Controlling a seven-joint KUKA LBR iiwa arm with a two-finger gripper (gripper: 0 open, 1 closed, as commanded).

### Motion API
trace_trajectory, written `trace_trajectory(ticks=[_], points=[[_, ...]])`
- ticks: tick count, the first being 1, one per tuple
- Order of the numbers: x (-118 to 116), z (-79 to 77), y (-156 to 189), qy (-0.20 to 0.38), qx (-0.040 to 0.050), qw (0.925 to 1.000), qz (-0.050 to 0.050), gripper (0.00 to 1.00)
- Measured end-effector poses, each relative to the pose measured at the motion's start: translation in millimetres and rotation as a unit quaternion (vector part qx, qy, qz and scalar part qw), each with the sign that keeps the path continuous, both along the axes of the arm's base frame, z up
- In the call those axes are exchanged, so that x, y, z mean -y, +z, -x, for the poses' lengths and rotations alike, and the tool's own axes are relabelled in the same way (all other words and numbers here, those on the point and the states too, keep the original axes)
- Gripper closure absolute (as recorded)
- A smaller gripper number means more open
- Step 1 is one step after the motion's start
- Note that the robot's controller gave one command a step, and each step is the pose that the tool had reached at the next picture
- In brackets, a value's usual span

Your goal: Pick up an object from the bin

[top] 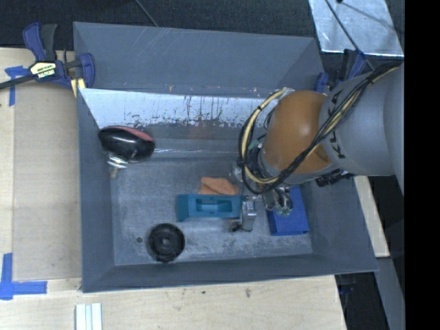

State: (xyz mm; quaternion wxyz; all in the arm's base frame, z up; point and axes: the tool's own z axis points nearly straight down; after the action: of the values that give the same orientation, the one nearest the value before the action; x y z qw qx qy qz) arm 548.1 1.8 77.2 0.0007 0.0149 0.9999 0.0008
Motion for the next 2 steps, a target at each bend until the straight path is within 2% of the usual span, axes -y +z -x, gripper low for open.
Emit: trace_trajectory(ticks=[1, 2], points=[[-16.7, -0.2, -6.3, 0.038, 0.0005, 0.9993, 0.002, 1.0], [-16.7, -0.2, -6.3, 0.038, 0.0005, 0.9993, 0.002, 1.0]])
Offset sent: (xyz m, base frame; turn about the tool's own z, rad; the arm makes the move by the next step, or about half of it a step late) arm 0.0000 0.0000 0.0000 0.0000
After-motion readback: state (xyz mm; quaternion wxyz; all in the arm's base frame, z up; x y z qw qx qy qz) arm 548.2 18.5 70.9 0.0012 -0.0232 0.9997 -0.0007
